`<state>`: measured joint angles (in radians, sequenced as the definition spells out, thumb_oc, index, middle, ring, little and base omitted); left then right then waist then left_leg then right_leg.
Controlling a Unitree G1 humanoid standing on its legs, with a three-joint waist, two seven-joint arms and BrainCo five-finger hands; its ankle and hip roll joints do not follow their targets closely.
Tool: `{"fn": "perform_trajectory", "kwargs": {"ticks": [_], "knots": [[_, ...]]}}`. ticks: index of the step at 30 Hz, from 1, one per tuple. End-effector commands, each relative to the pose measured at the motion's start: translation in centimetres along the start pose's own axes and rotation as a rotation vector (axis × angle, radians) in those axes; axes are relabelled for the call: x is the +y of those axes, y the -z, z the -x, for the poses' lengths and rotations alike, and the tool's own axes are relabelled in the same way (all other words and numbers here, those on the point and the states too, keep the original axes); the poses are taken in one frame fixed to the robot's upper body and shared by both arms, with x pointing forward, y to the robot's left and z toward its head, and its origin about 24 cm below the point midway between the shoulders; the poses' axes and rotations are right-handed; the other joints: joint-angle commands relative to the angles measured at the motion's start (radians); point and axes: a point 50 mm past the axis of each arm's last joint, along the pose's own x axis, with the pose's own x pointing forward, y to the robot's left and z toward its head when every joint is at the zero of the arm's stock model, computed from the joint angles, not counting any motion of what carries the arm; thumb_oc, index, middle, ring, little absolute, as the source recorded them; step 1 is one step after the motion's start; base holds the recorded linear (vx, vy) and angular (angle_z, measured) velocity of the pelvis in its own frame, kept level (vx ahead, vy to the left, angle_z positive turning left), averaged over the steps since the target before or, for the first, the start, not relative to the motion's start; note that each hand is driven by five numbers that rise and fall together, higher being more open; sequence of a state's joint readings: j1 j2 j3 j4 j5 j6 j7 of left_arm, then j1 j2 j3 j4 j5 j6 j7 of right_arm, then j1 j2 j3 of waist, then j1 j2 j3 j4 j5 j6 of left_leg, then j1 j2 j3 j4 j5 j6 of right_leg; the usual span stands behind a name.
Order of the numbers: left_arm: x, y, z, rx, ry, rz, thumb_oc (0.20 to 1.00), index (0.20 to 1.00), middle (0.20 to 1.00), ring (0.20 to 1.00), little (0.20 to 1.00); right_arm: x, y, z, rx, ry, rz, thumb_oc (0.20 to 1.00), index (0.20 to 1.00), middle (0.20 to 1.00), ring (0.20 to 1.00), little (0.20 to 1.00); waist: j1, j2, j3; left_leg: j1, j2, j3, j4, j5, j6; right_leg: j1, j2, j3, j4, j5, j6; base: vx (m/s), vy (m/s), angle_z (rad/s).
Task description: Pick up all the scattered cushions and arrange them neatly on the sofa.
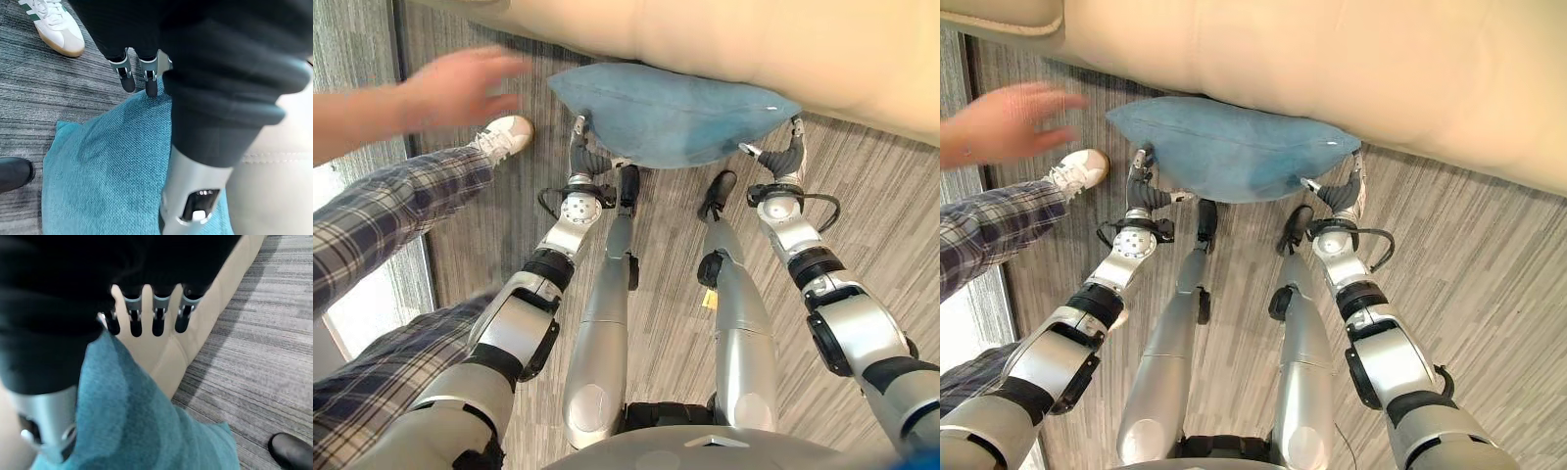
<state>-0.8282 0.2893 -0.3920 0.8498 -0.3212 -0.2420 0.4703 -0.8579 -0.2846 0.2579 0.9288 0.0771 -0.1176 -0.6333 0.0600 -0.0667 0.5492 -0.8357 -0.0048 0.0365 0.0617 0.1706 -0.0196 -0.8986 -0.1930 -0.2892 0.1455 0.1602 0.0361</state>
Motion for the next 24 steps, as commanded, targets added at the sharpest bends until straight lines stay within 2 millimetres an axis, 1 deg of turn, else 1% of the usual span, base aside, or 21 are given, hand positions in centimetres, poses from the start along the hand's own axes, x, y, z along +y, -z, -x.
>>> {"fn": "perform_trajectory", "kwargs": {"ticks": [1,3,4,6,8,9,10,11,15,16,18,19,20,23,24], "knots": [[0.3,3.1,2.0,0.068,-0.016,-0.02,1.0,1.0,1.0,1.0,1.0,0.0,3.4,1.9,0.058,-0.019,0.042,1.0,1.0,1.0,1.0,1.0,-0.006,-0.005,-0.129,-0.085,0.002,-0.045,0.053,-0.09,-0.054,-0.023,-0.098,0.033,-0.032,0.02,0.174,0.0,0.037,-0.06],[-0.1,2.8,2.0,0.059,-0.004,-0.019,1.0,1.0,1.0,1.0,1.0,0.1,3.3,2.1,0.052,-0.021,0.037,1.0,1.0,1.0,1.0,1.0,-0.01,-0.004,-0.133,-0.092,-0.001,-0.049,0.054,-0.089,-0.054,-0.033,-0.097,0.041,-0.029,0.02,0.174,0.01,-0.017,-0.03],[-0.2,2.9,2.2,0.06,0.003,-0.018,1.0,1.0,1.0,1.0,1.0,0.1,3.5,2.2,0.059,-0.024,0.03,1.0,1.0,1.0,1.0,1.0,-0.019,-0.005,-0.142,-0.096,0.001,-0.047,0.052,-0.088,-0.051,-0.038,-0.095,0.048,-0.031,0.02,0.174,0.01,-0.047,-0.01],[-0.4,3.3,2.4,0.076,0.009,-0.016,1.0,1.0,1.0,1.0,1.0,0.2,4.0,2.5,0.076,-0.035,0.033,1.0,1.0,1.0,1.0,1.0,-0.022,-0.006,-0.154,-0.093,0.0,-0.05,0.044,-0.085,-0.049,-0.043,-0.094,0.05,-0.033,0.022,0.173,0.0,-0.017,0.04],[-0.3,3.9,2.8,0.1,0.011,-0.019,1.0,1.0,1.0,1.0,1.0,0.1,4.6,2.8,0.096,-0.041,0.034,1.0,1.0,1.0,1.0,1.0,-0.02,-0.007,-0.163,-0.084,-0.003,-0.05,0.044,-0.088,-0.046,-0.04,-0.093,0.055,-0.027,0.019,0.172,0.0,0.001,0.02],[-0.2,4.5,3.1,0.125,0.011,-0.018,1.0,1.0,1.0,1.0,1.0,0.0,5.3,3.1,0.116,-0.044,0.033,1.0,1.0,1.0,1.0,1.0,-0.021,-0.008,-0.171,-0.072,-0.003,-0.048,0.044,-0.092,-0.044,-0.035,-0.093,0.055,-0.022,0.017,0.172,0.01,0.006,0.03],[-0.2,4.6,3.1,0.126,0.011,-0.018,1.0,1.0,1.0,1.0,1.0,-0.1,5.3,3.1,0.116,-0.044,0.033,1.0,1.0,1.0,1.0,1.0,-0.021,-0.008,-0.171,-0.071,-0.003,-0.048,0.043,-0.092,-0.044,-0.035,-0.093,0.055,-0.022,0.017,0.172,0.02,0.004,0.03],[0.0,5.3,3.5,0.153,0.01,-0.019,1.0,1.0,1.0,1.0,1.0,-0.2,6.0,3.5,0.14,-0.05,0.034,1.0,1.0,1.0,1.0,1.0,-0.021,-0.008,-0.177,-0.052,-0.002,-0.049,0.039,-0.093,-0.043,-0.024,-0.093,0.054,-0.019,0.015,0.171,0.01,-0.004,0.05],[0.4,7.0,4.6,0.224,0.009,-0.018,1.0,1.0,1.0,1.0,1.0,-0.5,7.8,4.5,0.198,-0.066,0.048,1.0,1.0,1.0,1.0,1.0,-0.019,-0.003,-0.186,0.005,-0.001,-0.047,0.023,-0.097,-0.042,0.02,-0.097,0.048,-0.009,0.008,0.17,0.0,0.0,0.0],[0.6,7.7,5.0,0.25,0.011,-0.018,1.0,1.0,1.0,1.0,1.0,-0.6,8.5,4.9,0.223,-0.074,0.052,1.0,1.0,1.0,1.0,1.0,-0.019,-0.005,-0.19,0.022,0.0,-0.047,0.02,-0.098,-0.043,0.039,-0.098,0.045,-0.007,0.004,0.169,0.0,0.0,0.0],[0.8,9.6,6.5,0.325,0.022,-0.024,1.0,1.0,1.0,1.0,1.0,-0.7,10.4,6.4,0.29,-0.103,0.071,1.0,1.0,1.0,1.0,1.0,-0.016,-0.004,-0.2,0.093,-0.001,-0.048,0.005,-0.104,-0.043,0.105,-0.098,0.031,-0.005,-0.004,0.168,0.02,-0.008,-0.02],[0.9,10.2,7.0,0.352,0.027,-0.029,1.0,1.0,1.0,1.0,1.0,-0.7,11.0,6.9,0.311,-0.114,0.077,1.0,1.0,1.0,1.0,1.0,-0.016,-0.005,-0.201,0.12,-0.002,-0.048,-0.002,-0.107,-0.042,0.13,-0.098,0.028,-0.006,-0.006,0.167,0.05,-0.03,-0.05],[1.3,11.6,8.2,0.408,0.034,-0.044,1.0,1.0,1.0,1.0,1.0,-0.8,12.4,8.1,0.361,-0.14,0.098,1.0,1.0,1.0,1.0,1.0,-0.013,-0.007,-0.202,0.178,-0.001,-0.05,-0.017,-0.111,-0.042,0.192,-0.099,0.019,-0.012,-0.01,0.167,0.06,-0.036,-0.02],[2.0,13.9,10.6,0.507,0.041,-0.063,1.0,1.0,1.0,1.0,1.0,-1.1,14.9,10.6,0.455,-0.186,0.139,1.0,1.0,1.0,1.0,1.0,-0.008,-0.01,-0.202,0.275,-0.001,-0.049,-0.031,-0.125,-0.039,0.295,-0.099,0.002,-0.022,-0.022,0.164,0.08,-0.026,0.12],[2.2,14.4,11.2,0.533,0.045,-0.072,1.0,1.0,1.0,1.0,1.0,-1.3,15.5,11.1,0.475,-0.199,0.155,1.0,1.0,1.0,1.0,1.0,-0.006,-0.011,-0.202,0.306,0.0,-0.049,-0.035,-0.13,-0.039,0.332,-0.098,-0.005,-0.029,-0.025,0.163,0.18,-0.038,0.1]]}}
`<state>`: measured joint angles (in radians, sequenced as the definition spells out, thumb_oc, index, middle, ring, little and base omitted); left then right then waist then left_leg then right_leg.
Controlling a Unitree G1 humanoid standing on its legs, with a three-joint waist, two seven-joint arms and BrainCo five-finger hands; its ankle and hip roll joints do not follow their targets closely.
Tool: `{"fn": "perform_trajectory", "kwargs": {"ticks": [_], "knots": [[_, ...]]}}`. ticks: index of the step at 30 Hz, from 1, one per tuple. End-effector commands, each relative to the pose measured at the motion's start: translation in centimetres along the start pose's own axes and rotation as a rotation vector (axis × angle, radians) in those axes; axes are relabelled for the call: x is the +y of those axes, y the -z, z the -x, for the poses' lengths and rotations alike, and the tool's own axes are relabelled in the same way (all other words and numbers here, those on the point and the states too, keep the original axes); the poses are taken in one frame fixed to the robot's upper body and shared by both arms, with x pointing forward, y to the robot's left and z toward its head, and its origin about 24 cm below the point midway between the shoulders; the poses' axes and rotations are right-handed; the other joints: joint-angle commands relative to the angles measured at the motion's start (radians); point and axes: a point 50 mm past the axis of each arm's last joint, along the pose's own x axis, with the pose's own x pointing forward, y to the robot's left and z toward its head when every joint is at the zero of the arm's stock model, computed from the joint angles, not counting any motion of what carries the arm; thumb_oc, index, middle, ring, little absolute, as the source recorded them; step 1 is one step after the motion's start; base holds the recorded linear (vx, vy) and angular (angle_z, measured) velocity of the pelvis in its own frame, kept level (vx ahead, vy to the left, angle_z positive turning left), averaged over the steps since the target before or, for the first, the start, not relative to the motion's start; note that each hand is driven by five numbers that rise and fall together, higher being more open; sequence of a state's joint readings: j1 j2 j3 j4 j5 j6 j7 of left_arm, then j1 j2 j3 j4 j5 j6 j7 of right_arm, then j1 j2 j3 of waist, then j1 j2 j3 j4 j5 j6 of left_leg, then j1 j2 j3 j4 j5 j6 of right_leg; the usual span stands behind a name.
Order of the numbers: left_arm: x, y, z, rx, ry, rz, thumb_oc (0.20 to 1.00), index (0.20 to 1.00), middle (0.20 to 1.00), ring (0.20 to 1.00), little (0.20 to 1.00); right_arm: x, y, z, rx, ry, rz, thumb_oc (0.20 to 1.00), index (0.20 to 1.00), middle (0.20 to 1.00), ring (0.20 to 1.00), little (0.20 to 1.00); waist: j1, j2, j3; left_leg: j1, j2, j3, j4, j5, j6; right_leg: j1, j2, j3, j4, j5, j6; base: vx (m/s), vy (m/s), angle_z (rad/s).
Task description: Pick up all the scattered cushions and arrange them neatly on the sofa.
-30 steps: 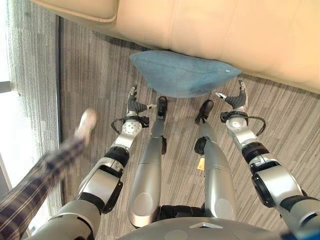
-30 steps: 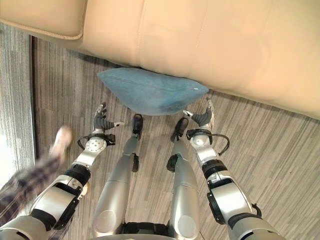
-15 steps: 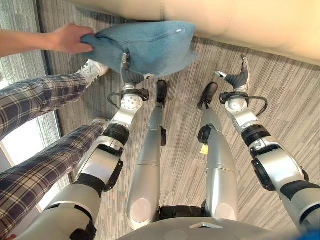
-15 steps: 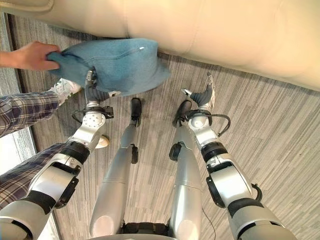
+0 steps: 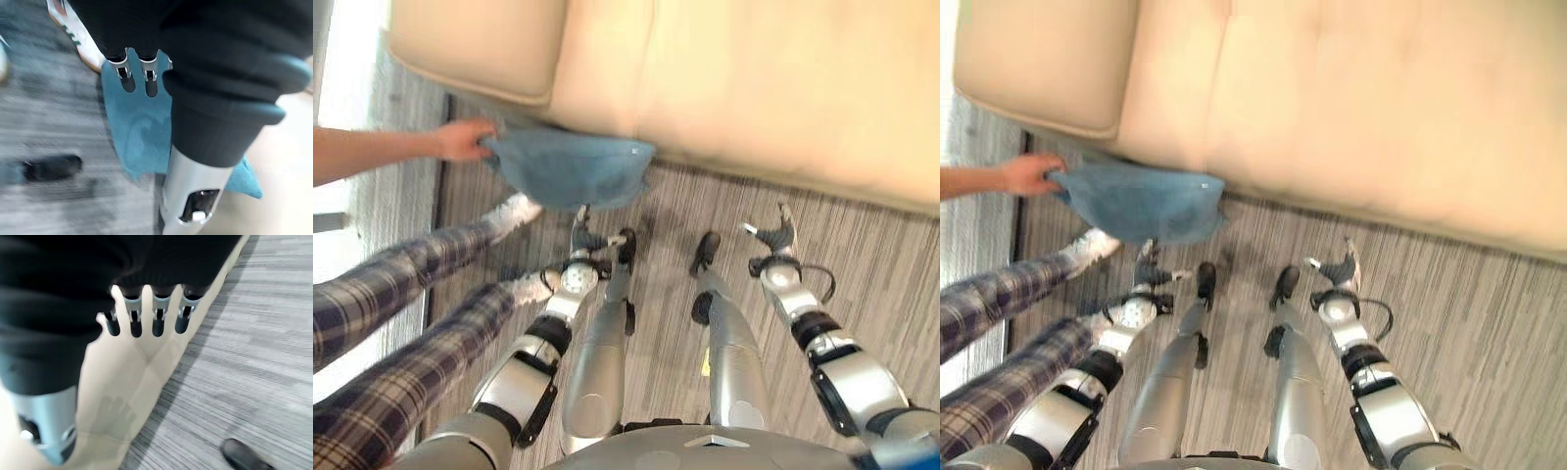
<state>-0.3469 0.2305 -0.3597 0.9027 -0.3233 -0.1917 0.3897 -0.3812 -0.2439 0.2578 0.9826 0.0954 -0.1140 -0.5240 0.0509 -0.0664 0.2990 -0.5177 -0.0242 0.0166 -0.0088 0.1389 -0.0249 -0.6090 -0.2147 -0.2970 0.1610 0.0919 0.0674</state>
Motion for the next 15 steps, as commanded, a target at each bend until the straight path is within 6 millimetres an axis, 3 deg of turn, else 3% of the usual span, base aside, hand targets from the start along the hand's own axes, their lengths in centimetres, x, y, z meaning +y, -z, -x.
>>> {"fn": "perform_trajectory", "kwargs": {"ticks": [1,3,4,5,7,8,9,15], "knots": [[0.5,0.7,-0.3,0.042,0.016,-0.042,1.0,1.0,1.0,1.0,1.0,0.4,1.3,0.4,0.05,-0.057,0.039,1.0,1.0,1.0,1.0,1.0,0.011,-0.017,0.041,0.076,0.017,-0.032,0.026,-0.114,-0.03,0.146,-0.068,-0.01,-0.063,0.03,0.129,0.15,-0.03,0.05],[0.8,1.6,0.0,0.066,0.016,-0.056,1.0,1.0,1.0,1.0,1.0,0.3,1.9,0.5,0.066,-0.063,0.054,1.0,1.0,1.0,1.0,1.0,0.011,-0.022,0.041,0.089,0.009,-0.029,0.029,-0.096,-0.024,0.174,-0.076,-0.022,-0.076,0.048,0.12,0.07,0.005,0.1],[1.4,3.7,0.9,0.128,0.025,-0.093,1.0,1.0,1.0,1.0,1.0,0.0,3.5,1.1,0.107,-0.083,0.096,1.0,1.0,1.0,1.0,1.0,0.015,-0.025,0.024,0.139,0.007,-0.033,0.027,-0.108,-0.022,0.237,-0.068,-0.025,-0.09,0.037,0.118,0.06,0.017,0.11],[1.4,3.7,0.9,0.128,0.025,-0.093,1.0,1.0,1.0,1.0,1.0,0.0,3.5,1.1,0.107,-0.083,0.096,1.0,1.0,1.0,1.0,1.0,0.014,-0.024,0.025,0.141,0.007,-0.034,0.027,-0.108,-0.022,0.239,-0.068,-0.025,-0.091,0.037,0.118,0.19,0.004,0.09],[3.1,8.5,3.2,0.294,0.032,-0.184,1.0,1.0,1.0,1.0,1.0,-0.7,7.4,2.5,0.224,-0.13,0.199,1.0,1.0,1.0,1.0,1.0,0.023,-0.028,-0.036,0.248,0.007,-0.036,0.028,-0.139,-0.014,0.374,-0.051,-0.033,-0.119,0.012,0.119,0.24,0.057,0.14],[3.5,9.5,3.8,0.334,0.031,-0.198,1.0,1.0,1.0,1.0,1.0,-0.8,8.1,2.8,0.248,-0.139,0.212,1.0,1.0,1.0,1.0,1.0,0.025,-0.028,-0.05,0.271,0.006,-0.037,0.028,-0.147,-0.011,0.4,-0.047,-0.034,-0.126,0.006,0.12,0.27,0.135,0.08],[4.8,11.8,5.3,0.429,0.018,-0.22,1.0,1.0,1.0,1.0,1.0,-1.4,9.5,3.4,0.296,-0.153,0.241,1.0,1.0,1.0,1.0,1.0,0.033,-0.027,-0.09,0.323,0.002,-0.038,0.035,-0.168,-0.003,0.461,-0.038,-0.036,-0.14,-0.005,0.121,0.14,0.094,-0.02],[6.6,15.2,8.2,0.585,0.036,-0.318,1.0,1.0,1.0,1.0,1.0,-2.2,12.3,4.8,0.389,-0.2,0.31,1.0,1.0,1.0,1.0,1.0,0.05,-0.024,-0.14,0.432,-0.019,-0.037,0.028,-0.206,0.019,0.545,-0.04,-0.037,-0.132,-0.021,0.132,0.12,0.117,-0.08]]}}
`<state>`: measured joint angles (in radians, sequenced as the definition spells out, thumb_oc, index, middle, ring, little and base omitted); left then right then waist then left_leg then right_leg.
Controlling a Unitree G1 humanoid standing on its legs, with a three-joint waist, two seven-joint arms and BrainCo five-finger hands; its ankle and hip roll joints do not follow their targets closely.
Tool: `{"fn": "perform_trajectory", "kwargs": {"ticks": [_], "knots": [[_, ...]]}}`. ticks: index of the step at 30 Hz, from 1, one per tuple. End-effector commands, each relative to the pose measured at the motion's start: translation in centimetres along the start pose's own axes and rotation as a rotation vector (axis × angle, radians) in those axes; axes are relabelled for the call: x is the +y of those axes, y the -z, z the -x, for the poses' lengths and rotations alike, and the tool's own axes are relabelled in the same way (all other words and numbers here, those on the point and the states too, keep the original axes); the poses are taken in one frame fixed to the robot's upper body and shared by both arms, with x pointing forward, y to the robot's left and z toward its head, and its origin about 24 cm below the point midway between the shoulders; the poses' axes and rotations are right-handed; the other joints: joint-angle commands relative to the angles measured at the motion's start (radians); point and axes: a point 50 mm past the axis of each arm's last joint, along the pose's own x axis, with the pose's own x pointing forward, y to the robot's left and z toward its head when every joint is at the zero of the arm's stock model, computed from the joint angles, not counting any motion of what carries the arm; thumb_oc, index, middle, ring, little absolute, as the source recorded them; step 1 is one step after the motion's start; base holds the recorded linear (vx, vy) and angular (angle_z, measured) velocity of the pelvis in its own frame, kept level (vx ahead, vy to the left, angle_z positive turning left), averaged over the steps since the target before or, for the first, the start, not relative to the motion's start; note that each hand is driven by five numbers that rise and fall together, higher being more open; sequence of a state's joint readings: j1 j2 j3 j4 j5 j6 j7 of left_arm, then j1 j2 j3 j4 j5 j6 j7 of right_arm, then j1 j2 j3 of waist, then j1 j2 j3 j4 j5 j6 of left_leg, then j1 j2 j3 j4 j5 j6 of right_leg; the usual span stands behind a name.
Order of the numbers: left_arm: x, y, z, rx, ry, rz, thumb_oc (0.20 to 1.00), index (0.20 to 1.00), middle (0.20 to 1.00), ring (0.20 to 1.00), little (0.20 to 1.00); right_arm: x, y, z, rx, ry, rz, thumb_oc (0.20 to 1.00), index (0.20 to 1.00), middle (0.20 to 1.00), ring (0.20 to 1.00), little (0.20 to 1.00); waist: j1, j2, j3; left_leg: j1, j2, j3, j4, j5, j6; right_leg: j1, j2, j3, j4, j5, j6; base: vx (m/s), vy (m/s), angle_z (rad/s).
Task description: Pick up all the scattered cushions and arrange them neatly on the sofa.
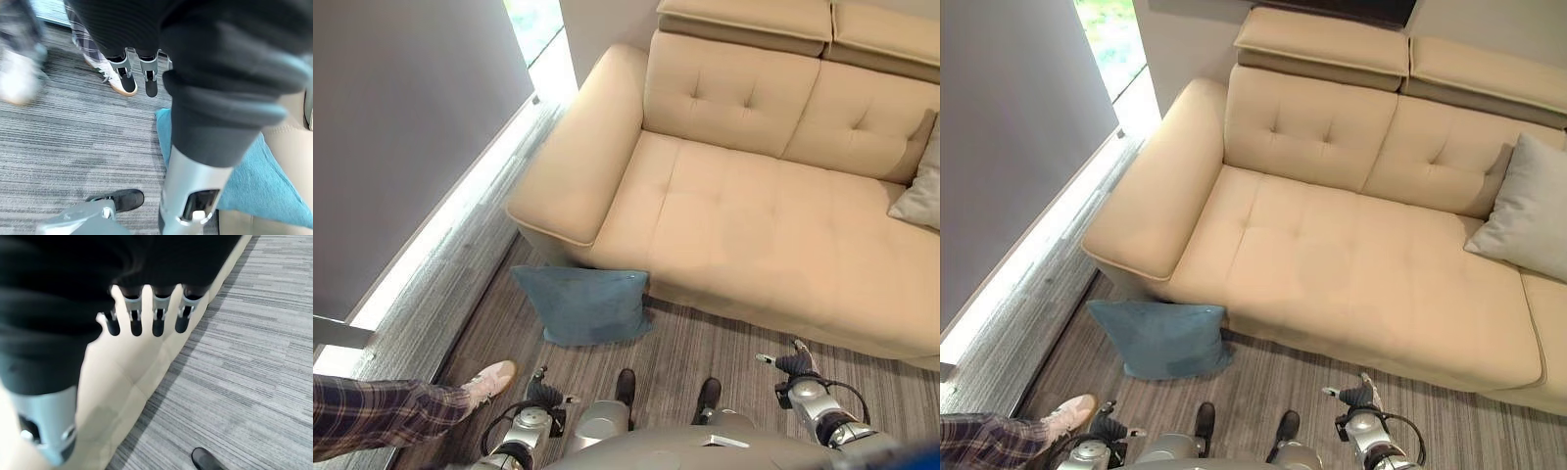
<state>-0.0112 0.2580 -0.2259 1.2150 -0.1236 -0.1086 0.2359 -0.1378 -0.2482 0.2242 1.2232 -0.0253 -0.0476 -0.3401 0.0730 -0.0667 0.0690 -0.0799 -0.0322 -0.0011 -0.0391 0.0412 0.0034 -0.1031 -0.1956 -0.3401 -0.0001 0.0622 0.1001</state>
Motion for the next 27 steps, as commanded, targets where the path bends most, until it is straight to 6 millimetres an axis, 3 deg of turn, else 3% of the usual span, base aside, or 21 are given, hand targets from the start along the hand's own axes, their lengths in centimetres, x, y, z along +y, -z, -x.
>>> {"fn": "perform_trajectory", "kwargs": {"ticks": [1,3,6,9,12,14,16,17,19,23,27], "knots": [[0.4,-2.2,-0.6,-0.054,0.008,-0.071,1.0,1.0,1.0,1.0,1.0,-1.1,-2.0,-0.6,-0.069,0.012,0.042,1.0,1.0,1.0,1.0,1.0,0.03,-0.022,0.085,0.01,-0.016,-0.02,0.057,-0.113,-0.004,0.047,-0.06,0.009,0.036,0.004,0.101,0.1,0.162,-0.26],[0.8,-1.1,-0.5,-0.02,0.004,-0.094,1.0,1.0,1.0,1.0,1.0,-1.0,-1.1,-0.5,-0.037,-0.002,0.058,1.0,1.0,1.0,1.0,1.0,0.034,-0.013,0.086,0.054,-0.029,-0.032,0.039,-0.113,0.015,0.046,-0.072,0.033,0.111,0.007,0.109,0.06,0.181,-0.19],[1.1,-1.1,-0.5,-0.024,-0.001,-0.098,1.0,1.0,1.0,1.0,1.0,-0.8,-0.8,-0.5,-0.031,-0.014,0.069,1.0,1.0,1.0,1.0,1.0,0.037,-0.004,0.099,0.08,-0.027,-0.038,0.021,-0.107,0.026,0.02,-0.057,0.057,0.189,-0.008,0.1,0.01,0.09,-0.15],[1.1,-1.1,-0.5,-0.032,0.001,-0.104,1.0,1.0,1.0,1.0,1.0,-0.6,-0.6,-0.4,-0.031,-0.025,0.074,1.0,1.0,1.0,1.0,1.0,0.026,-0.004,0.097,0.094,-0.036,-0.066,0.002,-0.089,0.034,-0.013,0.073,0.123,0.181,-0.066,0.06,0.05,0.025,-0.09],[1.1,-1.0,-0.5,-0.032,0.001,-0.112,1.0,1.0,1.0,1.0,1.0,-0.6,-0.9,-0.4,-0.046,-0.022,0.069,1.0,1.0,1.0,1.0,1.0,0.018,-0.004,0.101,0.094,-0.044,-0.089,-0.008,-0.082,0.029,-0.019,0.133,0.155,0.149,-0.085,0.044,0.05,-0.048,0.31],[0.6,-1.6,-0.5,-0.055,0.013,-0.106,1.0,1.0,1.0,1.0,1.0,-0.8,-0.4,-0.4,-0.025,-0.018,0.036,1.0,1.0,1.0,1.0,1.0,0.013,-0.013,0.089,0.072,-0.066,-0.132,0.0,-0.073,0.006,0.026,0.151,0.187,0.057,-0.069,0.031,0.09,-0.153,0.66],[0.3,-1.8,-0.5,-0.06,0.021,-0.104,1.0,1.0,1.0,1.0,1.0,-1.0,0.0,-0.3,-0.018,-0.009,0.025,1.0,1.0,1.0,1.0,1.0,0.007,-0.01,0.086,0.056,-0.072,-0.145,0.025,-0.081,-0.008,0.047,0.146,0.157,0.028,-0.066,0.027,0.06,-0.118,1.82],[-0.3,-2.2,-0.5,-0.071,0.042,-0.107,1.0,1.0,1.0,1.0,1.0,-1.3,0.3,-0.3,-0.008,0.001,0.009,1.0,1.0,1.0,1.0,1.0,-0.005,-0.007,0.098,0.013,-0.073,-0.128,0.104,-0.097,-0.031,0.077,0.129,0.109,0.001,-0.069,0.019,0.0,-0.058,1.59],[-0.4,-2.4,-0.5,-0.079,0.045,-0.107,1.0,1.0,1.0,1.0,1.0,-1.6,0.4,-0.4,-0.004,0.008,0.004,1.0,1.0,1.0,1.0,1.0,-0.008,-0.008,0.104,-0.019,-0.053,-0.088,0.141,-0.093,-0.047,0.093,0.118,0.091,-0.008,-0.071,0.015,-0.02,0.039,1.12],[-0.3,-2.3,-0.5,-0.074,0.039,-0.097,1.0,1.0,1.0,1.0,1.0,-1.5,-0.1,-0.5,-0.013,0.005,0.019,1.0,1.0,1.0,1.0,1.0,-0.003,-0.027,0.101,-0.065,0.01,-0.038,0.151,-0.079,-0.047,0.099,0.099,0.089,0.001,-0.079,0.017,0.02,0.111,0.28],[-0.1,-1.7,-0.4,-0.053,0.037,-0.119,1.0,1.0,1.0,1.0,1.0,-0.9,0.4,-0.3,-0.003,-0.015,0.033,1.0,1.0,1.0,1.0,1.0,-0.004,-0.026,0.074,0.004,0.012,-0.057,0.064,-0.074,-0.039,0.105,0.088,0.074,0.029,-0.084,0.021,0.13,0.222,-0.03]]}}
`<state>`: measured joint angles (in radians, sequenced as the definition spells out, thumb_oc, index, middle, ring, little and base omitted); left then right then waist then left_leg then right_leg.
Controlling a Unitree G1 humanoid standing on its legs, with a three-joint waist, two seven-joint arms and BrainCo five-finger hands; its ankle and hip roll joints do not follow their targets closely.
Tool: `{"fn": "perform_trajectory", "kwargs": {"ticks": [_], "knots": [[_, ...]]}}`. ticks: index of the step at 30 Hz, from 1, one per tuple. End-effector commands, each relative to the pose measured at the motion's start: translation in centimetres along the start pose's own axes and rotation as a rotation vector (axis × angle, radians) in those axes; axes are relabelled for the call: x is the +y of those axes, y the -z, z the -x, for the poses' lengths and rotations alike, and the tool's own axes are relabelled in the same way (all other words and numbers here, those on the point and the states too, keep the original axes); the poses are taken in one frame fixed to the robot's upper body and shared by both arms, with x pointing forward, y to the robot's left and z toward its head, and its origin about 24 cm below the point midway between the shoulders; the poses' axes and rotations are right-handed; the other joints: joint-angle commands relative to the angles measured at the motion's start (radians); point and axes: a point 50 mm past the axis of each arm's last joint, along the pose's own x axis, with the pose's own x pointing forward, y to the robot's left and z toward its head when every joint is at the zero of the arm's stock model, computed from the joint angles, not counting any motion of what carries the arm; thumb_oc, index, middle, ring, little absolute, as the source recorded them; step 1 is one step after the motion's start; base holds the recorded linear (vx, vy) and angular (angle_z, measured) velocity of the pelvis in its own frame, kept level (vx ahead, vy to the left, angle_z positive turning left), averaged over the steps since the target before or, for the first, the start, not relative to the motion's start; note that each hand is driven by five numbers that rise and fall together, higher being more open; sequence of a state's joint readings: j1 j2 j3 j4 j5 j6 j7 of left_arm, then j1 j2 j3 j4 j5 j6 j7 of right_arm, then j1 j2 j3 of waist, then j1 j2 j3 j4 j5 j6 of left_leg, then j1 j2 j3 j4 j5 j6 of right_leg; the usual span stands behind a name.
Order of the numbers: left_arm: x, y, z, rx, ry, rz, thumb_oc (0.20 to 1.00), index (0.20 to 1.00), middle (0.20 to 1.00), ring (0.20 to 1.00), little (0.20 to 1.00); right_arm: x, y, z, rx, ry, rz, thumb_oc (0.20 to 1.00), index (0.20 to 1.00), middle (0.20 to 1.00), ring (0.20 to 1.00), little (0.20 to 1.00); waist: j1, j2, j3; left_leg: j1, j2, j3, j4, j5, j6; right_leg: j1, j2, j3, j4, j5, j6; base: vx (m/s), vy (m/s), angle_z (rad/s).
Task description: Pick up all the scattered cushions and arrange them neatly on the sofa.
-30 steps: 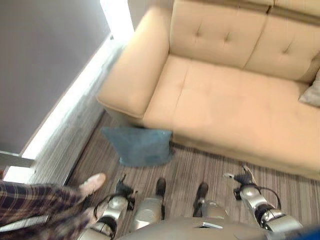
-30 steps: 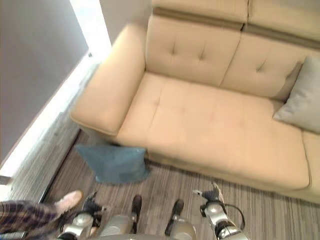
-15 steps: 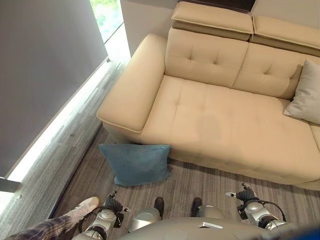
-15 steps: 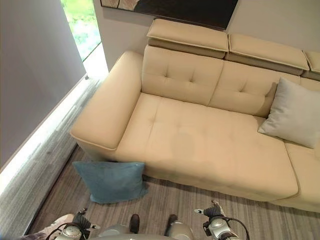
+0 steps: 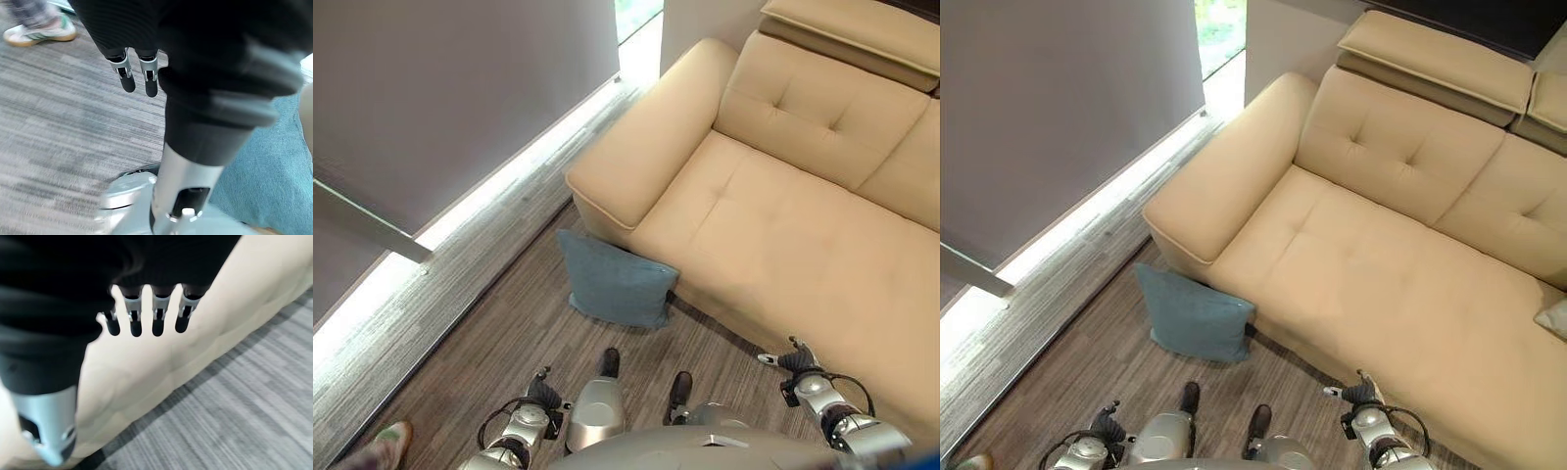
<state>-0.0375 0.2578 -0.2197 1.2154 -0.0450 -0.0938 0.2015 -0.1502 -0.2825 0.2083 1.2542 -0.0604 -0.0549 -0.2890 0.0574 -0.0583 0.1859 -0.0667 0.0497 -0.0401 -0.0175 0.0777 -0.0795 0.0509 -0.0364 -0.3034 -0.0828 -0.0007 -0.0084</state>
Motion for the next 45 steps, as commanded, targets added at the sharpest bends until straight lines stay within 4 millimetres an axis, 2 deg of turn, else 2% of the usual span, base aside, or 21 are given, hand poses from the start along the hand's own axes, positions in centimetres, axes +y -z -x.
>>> {"fn": "perform_trajectory", "kwargs": {"ticks": [1,6,8,9,13,14,15,17,19,20,22,23,25,28,29,30,33,35,38,43,45], "knots": [[0.4,-0.6,-0.2,-0.024,-0.007,-0.048,1.0,1.0,1.0,1.0,1.0,0.7,-0.1,0.2,-0.015,-0.013,0.004,1.0,1.0,1.0,1.0,1.0,0.014,-0.037,-0.046,0.017,-0.08,-0.019,0.027,-0.116,0.052,-0.046,-0.084,0.04,0.132,-0.023,0.138,0.08,0.204,0.01],[1.5,-0.6,-0.3,-0.022,-0.043,-0.037,1.0,1.0,1.0,1.0,1.0,1.6,-0.7,0.3,-0.027,-0.037,0.028,1.0,1.0,1.0,1.0,1.0,0.035,-0.037,-0.027,0.053,-0.093,-0.002,0.02,-0.133,0.086,-0.097,-0.122,0.053,0.279,-0.014,0.166,0.03,0.202,-0.25],[2.2,-0.5,-0.4,-0.023,-0.063,-0.02,1.0,1.0,1.0,1.0,1.0,1.8,-1.1,0.4,-0.042,-0.044,0.039,1.0,1.0,1.0,1.0,1.0,0.056,-0.03,-0.013,0.078,-0.094,0.008,0.016,-0.142,0.1,-0.135,-0.144,0.023,0.363,0.002,0.174,0.07,0.145,-0.39],[2.4,-0.4,-0.4,-0.025,-0.071,-0.021,1.0,1.0,1.0,1.0,1.0,2.0,-1.3,0.4,-0.049,-0.05,0.033,1.0,1.0,1.0,1.0,1.0,0.044,-0.038,-0.008,0.102,-0.111,-0.022,0.009,-0.142,0.106,-0.166,-0.064,0.089,0.35,-0.011,0.157,0.11,0.081,-0.4],[2.2,0.4,-0.2,0.0,-0.066,-0.012,1.0,1.0,1.0,1.0,1.0,1.7,-1.1,0.3,-0.045,-0.041,0.044,1.0,1.0,1.0,1.0,1.0,0.049,-0.046,-0.01,0.106,-0.129,-0.03,0.001,-0.143,0.111,-0.167,-0.035,0.068,0.251,0.007,0.148,0.07,0.014,0.2],[2.2,0.3,-0.2,-0.001,-0.064,-0.017,1.0,1.0,1.0,1.0,1.0,1.7,-1.1,0.3,-0.046,-0.038,0.043,1.0,1.0,1.0,1.0,1.0,0.042,-0.046,-0.01,0.107,-0.133,-0.042,0.0,-0.144,0.112,-0.177,-0.018,0.087,0.242,0.003,0.145,0.09,-0.041,0.0],[2.1,0.0,-0.3,-0.014,-0.06,-0.04,1.0,1.0,1.0,1.0,1.0,1.5,-0.6,0.4,-0.029,-0.033,0.032,1.0,1.0,1.0,1.0,1.0,0.036,-0.056,-0.012,0.104,-0.147,-0.055,0.005,-0.149,0.107,-0.146,-0.005,0.112,0.173,0.013,0.139,0.1,-0.055,-0.09],[1.5,-0.5,-0.3,-0.032,-0.037,-0.052,1.0,1.0,1.0,1.0,1.0,1.1,0.0,0.4,-0.012,-0.018,0.011,1.0,1.0,1.0,1.0,1.0,0.029,-0.057,-0.02,0.09,-0.152,-0.058,0.025,-0.155,0.089,-0.117,-0.006,0.102,0.123,0.021,0.134,0.08,-0.06,0.3],[1.5,-0.5,-0.3,-0.032,-0.037,-0.052,1.0,1.0,1.0,1.0,1.0,1.1,0.0,0.4,-0.011,-0.017,0.011,1.0,1.0,1.0,1.0,1.0,0.027,-0.056,-0.02,0.089,-0.152,-0.061,0.028,-0.156,0.088,-0.114,-0.006,0.099,0.121,0.022,0.134,0.02,-0.023,0.68],[0.9,-1.2,-0.3,-0.054,-0.015,-0.057,1.0,1.0,1.0,1.0,1.0,0.7,0.4,0.3,0.001,-0.003,-0.008,1.0,1.0,1.0,1.0,1.0,0.018,-0.056,-0.017,0.054,-0.152,-0.046,0.091,-0.172,0.065,-0.091,-0.015,0.081,0.094,0.022,0.13,0.02,-0.013,0.5],[0.5,-1.2,-0.3,-0.056,-0.003,-0.054,1.0,1.0,1.0,1.0,1.0,0.5,0.6,0.3,0.006,0.001,-0.009,1.0,1.0,1.0,1.0,1.0,0.015,-0.057,-0.015,0.029,-0.146,-0.034,0.138,-0.182,0.055,-0.072,-0.02,0.081,0.078,0.023,0.127,0.01,0.027,0.45],[0.4,-1.1,-0.3,-0.049,0.002,-0.045,1.0,1.0,1.0,1.0,1.0,0.5,0.6,0.3,0.007,0.0,-0.001,1.0,1.0,1.0,1.0,1.0,0.017,-0.06,-0.016,0.009,-0.124,-0.023,0.153,-0.182,0.051,-0.059,-0.023,0.087,0.072,0.017,0.124,0.01,0.072,0.31],[0.5,-1.1,-0.3,-0.045,-0.003,-0.042,1.0,1.0,1.0,1.0,1.0,0.7,0.4,0.3,0.002,-0.007,0.005,1.0,1.0,1.0,1.0,1.0,0.021,-0.066,-0.018,-0.004,-0.101,-0.015,0.142,-0.172,0.052,-0.057,-0.026,0.097,0.072,0.016,0.123,0.02,0.078,-0.06],[0.5,-1.3,-0.3,-0.048,-0.01,-0.035,1.0,1.0,1.0,1.0,1.0,0.7,0.0,0.2,-0.007,-0.007,0.014,1.0,1.0,1.0,1.0,1.0,0.023,-0.075,-0.013,-0.067,-0.04,-0.021,0.126,-0.111,0.038,-0.061,-0.043,0.101,0.083,0.002,0.125,0.02,0.164,0.04],[0.5,-1.4,-0.3,-0.049,-0.009,-0.036,1.0,1.0,1.0,1.0,1.0,0.7,0.0,0.2,-0.008,-0.009,0.014,1.0,1.0,1.0,1.0,1.0,0.025,-0.072,-0.018,-0.055,-0.032,-0.022,0.106,-0.11,0.036,-0.06,-0.042,0.101,0.084,-0.003,0.125,0.11,0.3,-0.1],[0.2,-0.7,-0.2,-0.029,0.001,-0.051,1.0,1.0,1.0,1.0,1.0,1.0,0.5,0.4,0.006,-0.022,0.023,1.0,1.0,1.0,1.0,1.0,0.021,-0.055,-0.04,0.004,-0.02,-0.034,0.016,-0.095,0.027,-0.051,-0.046,0.091,0.093,-0.01,0.129,0.13,0.308,-0.15],[0.2,-0.5,-0.2,-0.024,0.004,-0.057,1.0,1.0,1.0,1.0,1.0,1.2,0.6,0.5,0.007,-0.029,0.033,1.0,1.0,1.0,1.0,1.0,0.021,-0.052,-0.041,0.032,-0.029,-0.036,-0.001,-0.098,0.03,-0.051,-0.058,0.098,0.105,-0.006,0.138,0.07,0.191,-0.21],[0.8,-0.5,-0.3,-0.027,-0.009,-0.064,1.0,1.0,1.0,1.0,1.0,1.8,0.0,0.5,-0.01,-0.046,0.04,1.0,1.0,1.0,1.0,1.0,0.03,-0.055,-0.031,0.054,-0.049,-0.009,0.001,-0.114,0.047,-0.061,-0.092,0.105,0.134,0.002,0.16,0.04,0.272,-0.18],[1.2,-0.7,-0.3,-0.032,-0.018,-0.066,1.0,1.0,1.0,1.0,1.0,1.9,-0.6,0.5,-0.027,-0.048,0.035,1.0,1.0,1.0,1.0,1.0,0.034,-0.056,-0.024,0.055,-0.057,0.002,0.01,-0.125,0.056,-0.069,-0.107,0.109,0.152,0.003,0.166,0.0,0.118,-0.25],[2.3,-1.5,-0.5,-0.071,-0.062,-0.023,1.0,1.0,1.0,1.0,1.0,1.8,-1.6,0.4,-0.06,-0.041,0.005,1.0,1.0,1.0,1.0,1.0,0.045,-0.061,-0.006,0.055,-0.077,0.028,0.035,-0.15,0.076,-0.083,-0.138,0.111,0.169,0.018,0.182,0.0,0.074,-0.2],[2.8,-2.6,-0.6,-0.106,-0.085,0.012,1.0,1.0,1.0,1.0,1.0,1.7,-2.3,0.3,-0.08,-0.029,-0.015,1.0,1.0,1.0,1.0,1.0,0.046,-0.064,0.007,0.043,-0.078,0.032,0.041,-0.152,0.078,-0.094,-0.144,0.108,0.165,0.026,0.184,-0.04,-0.012,-0.05]]}}
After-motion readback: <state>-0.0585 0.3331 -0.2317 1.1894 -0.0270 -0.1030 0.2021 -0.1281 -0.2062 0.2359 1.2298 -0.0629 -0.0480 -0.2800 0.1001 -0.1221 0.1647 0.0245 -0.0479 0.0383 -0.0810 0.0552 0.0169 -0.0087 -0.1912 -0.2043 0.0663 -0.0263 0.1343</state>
